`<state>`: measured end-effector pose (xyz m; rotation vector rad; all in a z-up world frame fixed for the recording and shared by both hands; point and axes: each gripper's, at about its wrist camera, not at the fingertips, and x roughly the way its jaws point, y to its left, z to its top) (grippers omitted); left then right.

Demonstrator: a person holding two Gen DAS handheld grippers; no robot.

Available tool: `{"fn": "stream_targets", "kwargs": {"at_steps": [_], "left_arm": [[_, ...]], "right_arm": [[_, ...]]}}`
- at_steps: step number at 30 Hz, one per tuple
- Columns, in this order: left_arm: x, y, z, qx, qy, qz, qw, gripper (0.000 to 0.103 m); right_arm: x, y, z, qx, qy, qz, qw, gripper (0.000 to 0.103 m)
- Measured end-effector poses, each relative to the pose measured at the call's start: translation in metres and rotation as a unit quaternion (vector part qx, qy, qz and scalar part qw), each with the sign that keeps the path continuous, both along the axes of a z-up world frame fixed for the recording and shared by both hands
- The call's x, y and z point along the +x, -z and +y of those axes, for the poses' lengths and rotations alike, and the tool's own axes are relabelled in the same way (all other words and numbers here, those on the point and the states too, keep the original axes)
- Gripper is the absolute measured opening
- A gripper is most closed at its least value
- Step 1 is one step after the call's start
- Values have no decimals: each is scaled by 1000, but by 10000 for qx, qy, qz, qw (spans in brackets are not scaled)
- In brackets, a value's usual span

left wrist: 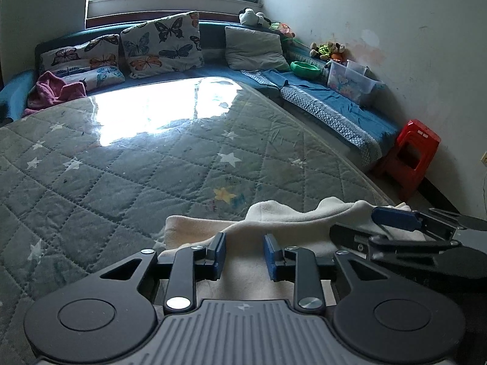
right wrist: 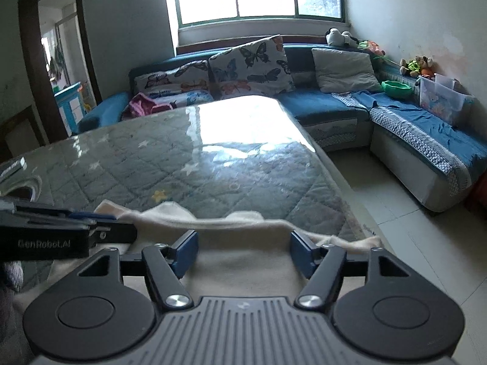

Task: Fold clothes
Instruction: 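Lower the sweatshirt onto the table with both tools and open them, then pull both tools back from the placed sweatshirt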

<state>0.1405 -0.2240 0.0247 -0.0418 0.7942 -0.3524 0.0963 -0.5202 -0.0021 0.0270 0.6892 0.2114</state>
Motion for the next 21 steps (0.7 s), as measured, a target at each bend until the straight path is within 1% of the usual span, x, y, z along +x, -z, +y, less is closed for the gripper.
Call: {"fn": "stream_targets", "kwargs": {"at_steps": [2, 10, 16, 21], "left_arm": [[-3, -1, 0, 17, 12, -30, 10000, 31], [-25, -7, 0, 88, 89, -179, 9998, 36], [-43, -6, -3, 204, 134, -250, 9994, 43], [-59, -5, -3, 254, 136, -301, 9991, 47]], "right_arm": [[-6, -1, 1, -37, -44, 0, 10000, 72], [-34, -5, 3, -17, -135, 29, 9999, 77], [-57, -5, 0, -8, -128, 29, 9999, 78], [-76, -7, 1, -91, -97, -64, 9999, 79]]}}
